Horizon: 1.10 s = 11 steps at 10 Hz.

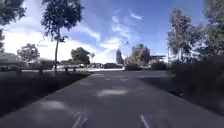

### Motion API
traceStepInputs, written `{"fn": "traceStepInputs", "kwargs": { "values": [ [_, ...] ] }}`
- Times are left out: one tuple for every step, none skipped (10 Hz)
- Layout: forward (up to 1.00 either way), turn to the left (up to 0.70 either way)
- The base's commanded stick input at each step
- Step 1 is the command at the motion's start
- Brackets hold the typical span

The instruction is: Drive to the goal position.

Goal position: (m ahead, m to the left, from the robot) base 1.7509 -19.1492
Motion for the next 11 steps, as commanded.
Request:
{"fn": "traceStepInputs", "kwargs": {
  "values": [
    [1.0, 0.0],
    [1.0, 0.0],
    [1.0, 0.0],
    [1.0, 0.0],
    [1.0, 0.0],
    [1.0, 0.0],
    [1.0, 0.0],
    [1.0, 0.0],
    [1.0, 0.0],
    [1.0, 0.0],
    [1.0, 0.0]
  ]
}}
